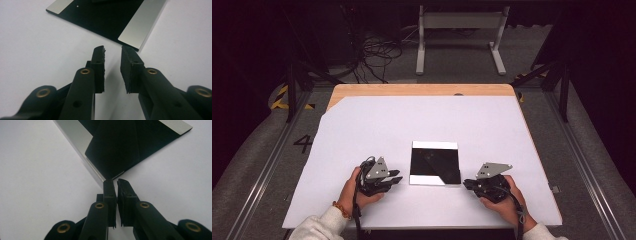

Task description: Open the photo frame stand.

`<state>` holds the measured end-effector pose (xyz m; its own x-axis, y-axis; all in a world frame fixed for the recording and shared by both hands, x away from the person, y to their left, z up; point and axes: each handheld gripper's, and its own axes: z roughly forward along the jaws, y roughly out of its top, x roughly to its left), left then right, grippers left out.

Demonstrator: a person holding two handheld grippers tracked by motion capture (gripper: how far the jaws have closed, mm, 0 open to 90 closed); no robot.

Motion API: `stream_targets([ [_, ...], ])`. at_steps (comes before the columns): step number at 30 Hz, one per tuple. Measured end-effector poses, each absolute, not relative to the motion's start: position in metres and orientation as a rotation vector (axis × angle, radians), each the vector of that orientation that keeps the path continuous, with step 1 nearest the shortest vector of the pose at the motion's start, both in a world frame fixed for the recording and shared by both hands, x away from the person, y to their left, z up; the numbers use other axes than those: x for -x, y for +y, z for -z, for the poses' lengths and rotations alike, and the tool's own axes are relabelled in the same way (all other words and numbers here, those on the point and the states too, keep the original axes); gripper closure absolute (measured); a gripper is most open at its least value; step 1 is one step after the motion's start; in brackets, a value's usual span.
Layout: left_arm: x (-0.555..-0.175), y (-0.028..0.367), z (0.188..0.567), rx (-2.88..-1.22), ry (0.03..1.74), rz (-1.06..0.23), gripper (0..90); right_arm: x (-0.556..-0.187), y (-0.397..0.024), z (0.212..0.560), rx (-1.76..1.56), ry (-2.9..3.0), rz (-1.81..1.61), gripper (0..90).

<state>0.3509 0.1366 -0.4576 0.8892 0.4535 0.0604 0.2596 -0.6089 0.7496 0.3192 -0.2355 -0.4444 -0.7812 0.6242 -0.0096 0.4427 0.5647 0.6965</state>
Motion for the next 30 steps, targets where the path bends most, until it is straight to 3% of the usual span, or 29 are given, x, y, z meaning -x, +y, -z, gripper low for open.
stream_targets([
  [14, -0.353, 0.133, 0.459, -2.254, 0.548, -0.343, 61.1, -0.328, -0.224, 0.439, -0.902, 2.676, -0.894, 85.5],
  [21, -0.352, 0.132, 0.459, -2.258, 0.531, -0.325, 66.5, -0.331, -0.221, 0.439, -0.884, 2.707, -0.875, 86.1],
  [30, -0.353, 0.131, 0.46, -2.262, 0.527, -0.323, 67.2, -0.331, -0.221, 0.441, -0.894, 2.685, -0.897, 86.8],
])
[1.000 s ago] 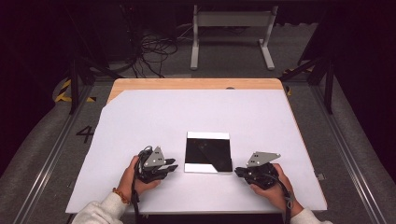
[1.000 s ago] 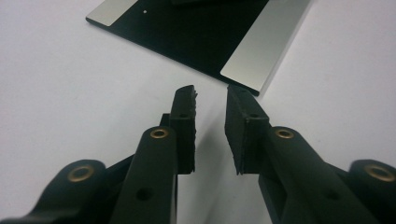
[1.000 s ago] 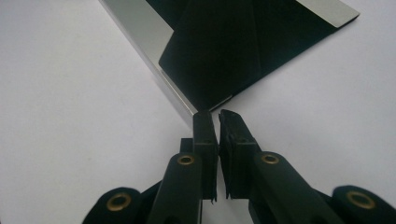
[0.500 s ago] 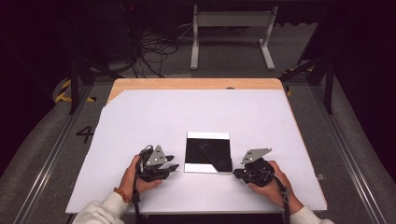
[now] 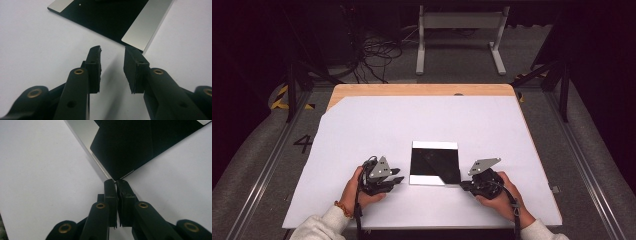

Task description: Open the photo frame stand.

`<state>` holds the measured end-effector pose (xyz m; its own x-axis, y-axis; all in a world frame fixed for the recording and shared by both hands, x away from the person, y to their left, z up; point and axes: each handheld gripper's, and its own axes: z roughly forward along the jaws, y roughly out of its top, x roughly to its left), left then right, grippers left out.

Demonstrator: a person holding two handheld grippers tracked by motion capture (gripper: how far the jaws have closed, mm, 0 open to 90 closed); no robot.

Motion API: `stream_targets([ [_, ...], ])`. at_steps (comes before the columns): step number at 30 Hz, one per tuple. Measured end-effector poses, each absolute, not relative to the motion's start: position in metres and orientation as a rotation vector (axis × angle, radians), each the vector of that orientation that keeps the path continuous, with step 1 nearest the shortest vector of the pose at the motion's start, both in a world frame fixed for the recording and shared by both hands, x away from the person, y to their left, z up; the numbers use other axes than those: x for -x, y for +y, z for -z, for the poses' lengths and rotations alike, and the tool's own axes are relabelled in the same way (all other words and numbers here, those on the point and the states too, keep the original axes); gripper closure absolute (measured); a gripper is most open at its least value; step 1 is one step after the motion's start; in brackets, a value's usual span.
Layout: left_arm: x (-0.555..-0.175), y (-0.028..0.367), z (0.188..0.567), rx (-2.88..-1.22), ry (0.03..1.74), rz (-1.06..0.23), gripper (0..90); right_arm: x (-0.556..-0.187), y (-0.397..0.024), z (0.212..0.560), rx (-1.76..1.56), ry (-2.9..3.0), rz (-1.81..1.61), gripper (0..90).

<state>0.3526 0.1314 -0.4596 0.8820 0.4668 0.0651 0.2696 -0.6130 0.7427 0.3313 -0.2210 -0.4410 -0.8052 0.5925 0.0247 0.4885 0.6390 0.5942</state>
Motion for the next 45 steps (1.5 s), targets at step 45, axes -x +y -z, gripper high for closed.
stream_targets([
  [45, -0.3497, 0.1353, 0.4594, -2.245, 0.509, -0.314, 51.2, -0.3234, -0.229, 0.4317, -0.816, 2.534, -1.109, 86.1],
])
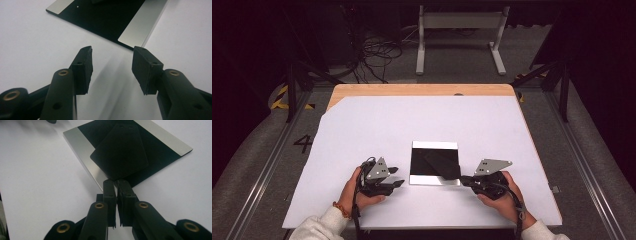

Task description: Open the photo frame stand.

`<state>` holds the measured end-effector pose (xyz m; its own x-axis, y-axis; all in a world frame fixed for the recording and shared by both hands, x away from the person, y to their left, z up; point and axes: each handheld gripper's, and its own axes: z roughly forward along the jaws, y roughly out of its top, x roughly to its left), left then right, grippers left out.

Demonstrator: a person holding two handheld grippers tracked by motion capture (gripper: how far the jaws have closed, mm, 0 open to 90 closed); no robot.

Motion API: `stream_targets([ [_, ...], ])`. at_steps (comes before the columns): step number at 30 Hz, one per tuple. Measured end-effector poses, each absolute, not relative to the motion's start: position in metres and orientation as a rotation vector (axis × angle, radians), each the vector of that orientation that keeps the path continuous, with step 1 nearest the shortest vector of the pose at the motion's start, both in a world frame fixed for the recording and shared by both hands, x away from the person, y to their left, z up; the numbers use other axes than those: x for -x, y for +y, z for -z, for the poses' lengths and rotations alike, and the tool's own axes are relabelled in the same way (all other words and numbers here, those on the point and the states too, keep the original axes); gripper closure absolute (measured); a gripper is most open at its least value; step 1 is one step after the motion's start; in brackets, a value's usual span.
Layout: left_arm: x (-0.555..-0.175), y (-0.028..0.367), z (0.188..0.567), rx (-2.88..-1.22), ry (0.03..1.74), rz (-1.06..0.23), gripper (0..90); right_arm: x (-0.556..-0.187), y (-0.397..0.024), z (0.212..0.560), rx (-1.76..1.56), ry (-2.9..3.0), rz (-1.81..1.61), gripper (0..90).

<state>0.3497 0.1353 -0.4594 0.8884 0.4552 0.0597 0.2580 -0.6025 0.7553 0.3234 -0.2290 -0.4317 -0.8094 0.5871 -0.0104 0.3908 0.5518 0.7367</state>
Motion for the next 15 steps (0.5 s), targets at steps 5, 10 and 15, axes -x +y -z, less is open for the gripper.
stream_targets([
  [5, -0.3492, 0.1359, 0.4588, -2.239, 0.507, -0.318, 49.0, -0.3231, -0.2286, 0.4302, -0.812, 2.518, -1.121, 86.1],
  [10, -0.3487, 0.1364, 0.4588, -2.234, 0.502, -0.313, 47.3, -0.323, -0.2279, 0.4274, -0.807, 2.5, -1.139, 86.2],
  [15, -0.3489, 0.1362, 0.4594, -2.239, 0.506, -0.309, 46.3, -0.3233, -0.2267, 0.4264, -0.804, 2.49, -1.146, 86.3],
])
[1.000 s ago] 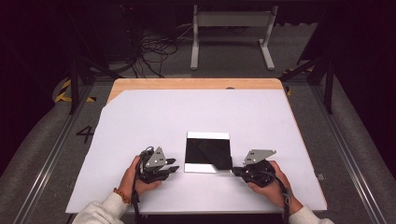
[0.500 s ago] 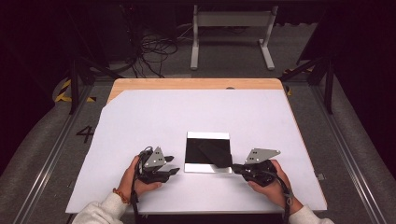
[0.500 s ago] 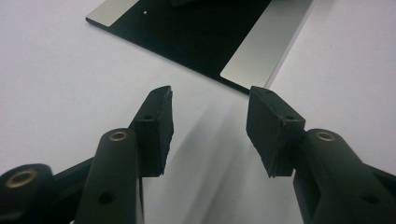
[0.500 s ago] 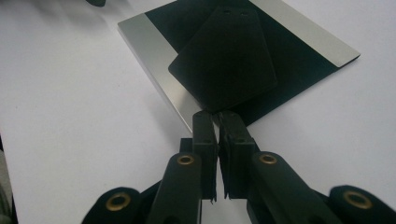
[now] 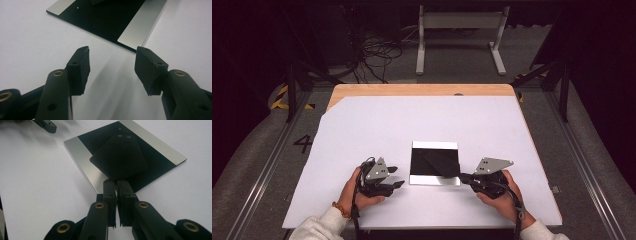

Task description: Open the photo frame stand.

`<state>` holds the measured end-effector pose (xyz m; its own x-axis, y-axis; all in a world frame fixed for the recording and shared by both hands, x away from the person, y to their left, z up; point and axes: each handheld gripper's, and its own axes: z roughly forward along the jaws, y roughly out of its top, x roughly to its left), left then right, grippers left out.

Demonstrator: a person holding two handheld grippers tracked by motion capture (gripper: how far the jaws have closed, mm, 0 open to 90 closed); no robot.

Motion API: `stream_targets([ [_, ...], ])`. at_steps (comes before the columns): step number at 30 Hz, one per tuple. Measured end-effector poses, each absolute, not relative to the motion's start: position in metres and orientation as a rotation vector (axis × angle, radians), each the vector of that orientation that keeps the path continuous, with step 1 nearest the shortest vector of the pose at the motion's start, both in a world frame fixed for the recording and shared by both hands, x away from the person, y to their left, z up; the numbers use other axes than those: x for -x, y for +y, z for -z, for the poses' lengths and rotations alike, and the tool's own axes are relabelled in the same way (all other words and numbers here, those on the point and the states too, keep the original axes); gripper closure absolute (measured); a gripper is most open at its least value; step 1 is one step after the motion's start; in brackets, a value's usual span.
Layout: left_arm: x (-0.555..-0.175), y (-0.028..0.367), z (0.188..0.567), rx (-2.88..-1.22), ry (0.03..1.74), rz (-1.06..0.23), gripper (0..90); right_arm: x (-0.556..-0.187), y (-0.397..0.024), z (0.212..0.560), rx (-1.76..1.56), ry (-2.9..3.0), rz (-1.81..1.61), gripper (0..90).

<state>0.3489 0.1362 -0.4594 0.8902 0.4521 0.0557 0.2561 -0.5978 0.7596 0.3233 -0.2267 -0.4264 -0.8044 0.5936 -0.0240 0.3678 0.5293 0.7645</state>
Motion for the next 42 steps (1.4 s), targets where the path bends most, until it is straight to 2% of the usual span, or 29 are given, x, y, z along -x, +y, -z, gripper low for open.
stream_targets([
  [42, -0.349, 0.135, 0.461, -2.245, 0.514, -0.306, 46.5, -0.328, -0.218, 0.413, -0.77, 2.402, -1.195, 86.9],
])
